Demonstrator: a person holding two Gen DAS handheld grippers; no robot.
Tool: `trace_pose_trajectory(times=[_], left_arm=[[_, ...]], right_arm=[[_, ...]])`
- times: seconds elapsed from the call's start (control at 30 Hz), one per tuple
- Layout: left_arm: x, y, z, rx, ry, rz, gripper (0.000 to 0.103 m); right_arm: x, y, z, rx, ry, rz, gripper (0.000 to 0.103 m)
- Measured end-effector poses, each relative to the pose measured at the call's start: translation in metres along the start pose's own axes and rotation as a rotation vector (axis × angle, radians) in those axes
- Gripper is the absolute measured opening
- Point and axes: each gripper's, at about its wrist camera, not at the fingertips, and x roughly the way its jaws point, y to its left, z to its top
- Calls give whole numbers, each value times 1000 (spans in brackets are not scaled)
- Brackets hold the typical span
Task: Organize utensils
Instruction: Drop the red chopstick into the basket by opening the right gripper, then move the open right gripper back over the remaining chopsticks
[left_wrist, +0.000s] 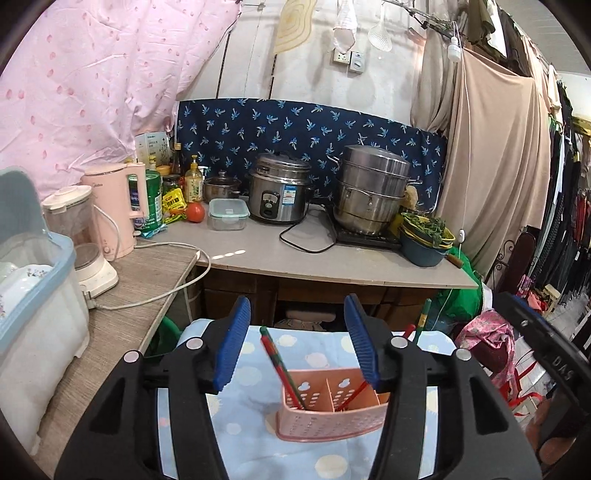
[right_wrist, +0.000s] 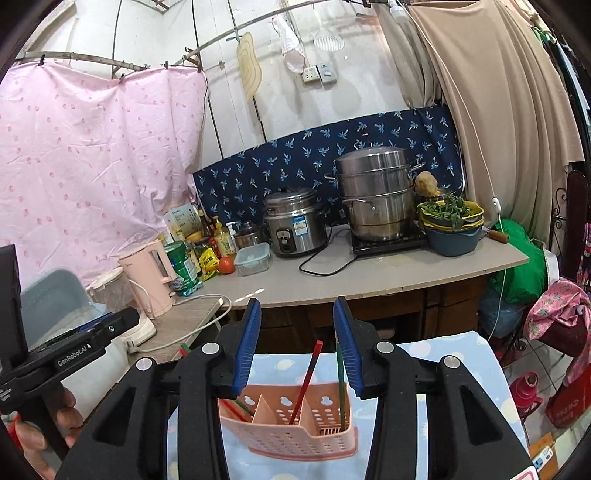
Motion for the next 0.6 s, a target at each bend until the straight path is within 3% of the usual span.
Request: trace_pose_trajectory(times=[0.3, 0.6], left_arm=[[-57, 1, -25, 46, 30, 2, 52], [-108, 7, -75, 87, 84, 0, 52]], right_arm=[[-68, -3, -14, 1, 3, 30, 41], [-128, 7, -64, -42, 58, 18, 41]])
